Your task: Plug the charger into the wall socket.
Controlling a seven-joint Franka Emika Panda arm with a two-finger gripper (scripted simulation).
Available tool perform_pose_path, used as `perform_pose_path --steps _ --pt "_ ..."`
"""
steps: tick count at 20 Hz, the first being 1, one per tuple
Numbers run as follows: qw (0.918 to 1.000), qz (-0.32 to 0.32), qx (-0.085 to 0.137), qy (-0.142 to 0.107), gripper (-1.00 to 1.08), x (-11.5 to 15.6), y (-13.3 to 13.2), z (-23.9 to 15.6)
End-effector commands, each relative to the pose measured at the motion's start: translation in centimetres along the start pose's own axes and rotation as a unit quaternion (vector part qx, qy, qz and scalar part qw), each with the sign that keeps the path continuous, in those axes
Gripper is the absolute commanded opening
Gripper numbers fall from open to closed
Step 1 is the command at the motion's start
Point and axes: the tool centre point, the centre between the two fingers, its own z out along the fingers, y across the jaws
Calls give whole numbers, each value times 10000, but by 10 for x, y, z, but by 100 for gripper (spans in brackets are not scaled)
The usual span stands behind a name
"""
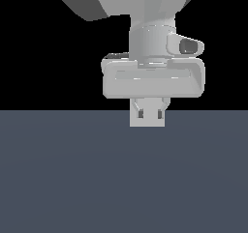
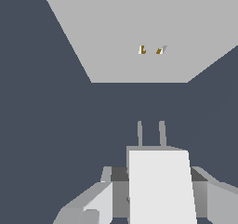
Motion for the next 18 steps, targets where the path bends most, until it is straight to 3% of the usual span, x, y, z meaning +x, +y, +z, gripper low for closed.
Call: perform_pose_path --steps 1,18 --pt "10000 12 -4 -6 -100 7 0 -5" --pt "10000 18 -6 -6 -100 25 1 -5"
